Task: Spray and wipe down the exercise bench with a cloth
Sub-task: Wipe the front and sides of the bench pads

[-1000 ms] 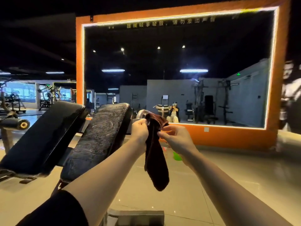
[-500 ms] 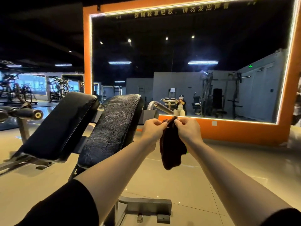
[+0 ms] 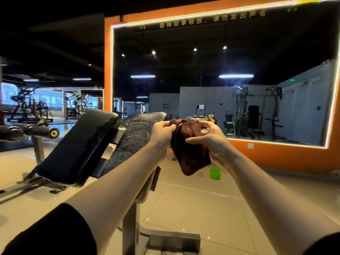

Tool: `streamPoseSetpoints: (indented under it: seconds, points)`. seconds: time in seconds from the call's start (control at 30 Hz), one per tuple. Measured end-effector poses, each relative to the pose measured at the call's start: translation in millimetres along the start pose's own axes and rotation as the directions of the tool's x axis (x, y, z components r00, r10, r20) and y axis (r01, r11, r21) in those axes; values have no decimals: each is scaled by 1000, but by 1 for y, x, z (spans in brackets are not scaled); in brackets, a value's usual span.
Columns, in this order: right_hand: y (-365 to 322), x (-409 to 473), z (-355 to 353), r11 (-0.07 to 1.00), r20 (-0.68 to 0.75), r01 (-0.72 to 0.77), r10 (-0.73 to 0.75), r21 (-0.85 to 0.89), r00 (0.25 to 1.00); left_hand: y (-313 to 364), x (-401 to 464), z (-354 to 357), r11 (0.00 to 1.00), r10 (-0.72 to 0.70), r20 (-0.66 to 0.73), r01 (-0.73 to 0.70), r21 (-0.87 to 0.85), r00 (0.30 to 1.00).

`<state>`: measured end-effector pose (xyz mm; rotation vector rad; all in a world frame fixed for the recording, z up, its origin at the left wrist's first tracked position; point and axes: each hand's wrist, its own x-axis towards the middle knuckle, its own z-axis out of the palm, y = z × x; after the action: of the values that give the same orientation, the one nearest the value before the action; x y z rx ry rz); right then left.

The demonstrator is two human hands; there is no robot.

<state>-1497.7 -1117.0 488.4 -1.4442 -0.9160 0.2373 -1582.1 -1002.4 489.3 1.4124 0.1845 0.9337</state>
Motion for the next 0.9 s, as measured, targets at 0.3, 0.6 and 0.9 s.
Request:
streamPoseSetpoints:
  seconds: [0.3, 0.6, 0.9]
  points:
    - [-22, 51, 115, 735, 72, 396, -431, -551, 899, 13, 21, -115, 862, 358, -414, -127, 490, 837]
    - [54, 57, 169, -74, 655, 720, -487, -690, 578, -62, 0, -213, 741, 3, -248, 164, 651, 969]
    - [14, 152, 142, -192, 398, 377, -80, -906, 914, -75, -18, -215, 700, 10, -202, 138, 700, 979]
